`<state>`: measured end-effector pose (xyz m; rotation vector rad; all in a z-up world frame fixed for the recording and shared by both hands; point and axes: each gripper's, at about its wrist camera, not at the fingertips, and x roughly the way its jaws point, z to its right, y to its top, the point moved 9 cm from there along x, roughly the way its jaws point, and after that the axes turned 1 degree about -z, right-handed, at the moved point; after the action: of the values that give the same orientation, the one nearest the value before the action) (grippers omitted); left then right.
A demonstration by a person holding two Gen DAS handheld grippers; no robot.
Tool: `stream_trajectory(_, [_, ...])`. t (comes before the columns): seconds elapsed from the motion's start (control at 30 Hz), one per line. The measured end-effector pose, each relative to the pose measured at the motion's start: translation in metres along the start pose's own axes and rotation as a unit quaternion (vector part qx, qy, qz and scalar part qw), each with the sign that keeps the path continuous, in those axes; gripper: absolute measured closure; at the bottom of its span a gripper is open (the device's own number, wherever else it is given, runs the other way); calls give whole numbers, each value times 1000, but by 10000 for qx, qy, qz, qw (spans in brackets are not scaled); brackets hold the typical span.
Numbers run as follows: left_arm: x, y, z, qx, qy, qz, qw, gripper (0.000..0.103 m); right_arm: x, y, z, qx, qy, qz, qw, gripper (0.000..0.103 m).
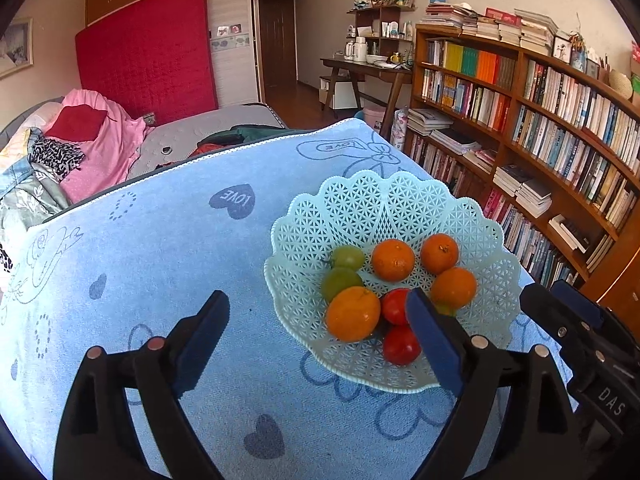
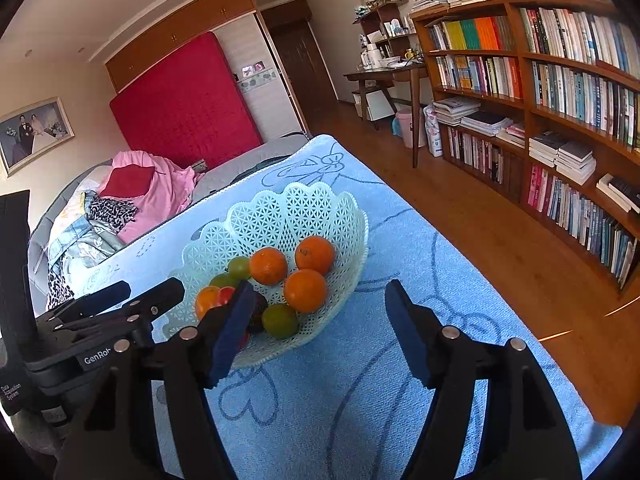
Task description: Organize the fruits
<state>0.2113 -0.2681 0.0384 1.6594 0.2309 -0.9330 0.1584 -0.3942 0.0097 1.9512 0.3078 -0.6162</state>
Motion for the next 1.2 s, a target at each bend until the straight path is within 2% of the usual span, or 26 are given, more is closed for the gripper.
stream_trajectory(0.5, [-32, -4, -13, 213, 531, 376, 9977, 12, -20, -4, -14, -143, 12, 75, 9999, 26])
stream_trajectory(0.8, [-48, -9, -18, 277, 731, 537, 9955, 5, -31, -8, -18, -213, -51, 126, 9997, 9])
stream_trajectory(1.2, [-55, -21, -28, 304, 1022, 561, 9927, 5, -36, -20, -21, -564, -318, 104, 9978, 5])
